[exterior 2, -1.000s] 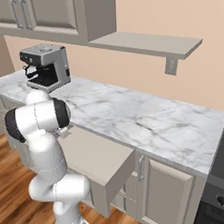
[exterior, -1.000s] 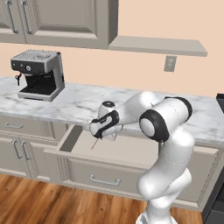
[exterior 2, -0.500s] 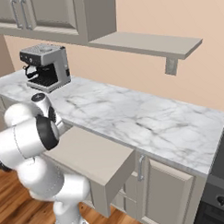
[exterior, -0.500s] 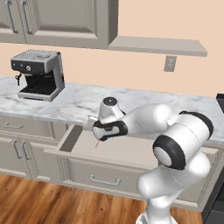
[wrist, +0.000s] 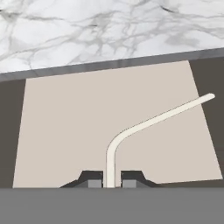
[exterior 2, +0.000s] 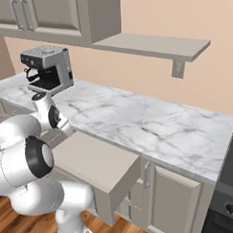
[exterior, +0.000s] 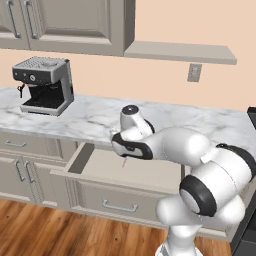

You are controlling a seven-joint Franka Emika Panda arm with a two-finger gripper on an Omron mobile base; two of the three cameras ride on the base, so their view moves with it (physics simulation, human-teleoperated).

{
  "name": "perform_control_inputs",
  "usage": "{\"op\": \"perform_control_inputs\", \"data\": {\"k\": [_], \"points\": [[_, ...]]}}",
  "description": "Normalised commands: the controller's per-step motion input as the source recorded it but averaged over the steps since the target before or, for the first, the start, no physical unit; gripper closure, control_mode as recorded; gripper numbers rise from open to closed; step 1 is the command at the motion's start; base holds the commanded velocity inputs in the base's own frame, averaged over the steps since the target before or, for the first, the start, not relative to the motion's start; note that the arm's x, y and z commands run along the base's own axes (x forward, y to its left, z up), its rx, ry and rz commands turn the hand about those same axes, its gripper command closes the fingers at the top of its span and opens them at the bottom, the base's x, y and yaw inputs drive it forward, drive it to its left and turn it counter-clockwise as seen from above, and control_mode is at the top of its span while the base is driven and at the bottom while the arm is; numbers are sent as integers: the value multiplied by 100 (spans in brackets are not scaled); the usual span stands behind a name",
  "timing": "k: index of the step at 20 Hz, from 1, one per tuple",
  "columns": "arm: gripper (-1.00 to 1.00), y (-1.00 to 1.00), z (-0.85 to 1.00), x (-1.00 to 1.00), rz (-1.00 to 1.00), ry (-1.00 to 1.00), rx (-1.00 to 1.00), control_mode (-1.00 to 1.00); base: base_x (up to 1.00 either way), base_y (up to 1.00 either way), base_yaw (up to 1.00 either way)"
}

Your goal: Take a straw from the drawer in front and place it inside the glass cup on the dining counter.

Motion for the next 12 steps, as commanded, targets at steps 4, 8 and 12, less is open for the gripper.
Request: {"op": "perform_control_inputs", "data": {"k": [4, 8, 12], "points": [[100, -41, 9, -4, -1, 11, -2, -100, 0, 0, 0], [100, 0, 0, 0, 0, 0, 0, 100, -81, -16, -1], [100, 0, 0, 0, 0, 0, 0, 100, -100, 0, -3]]}}
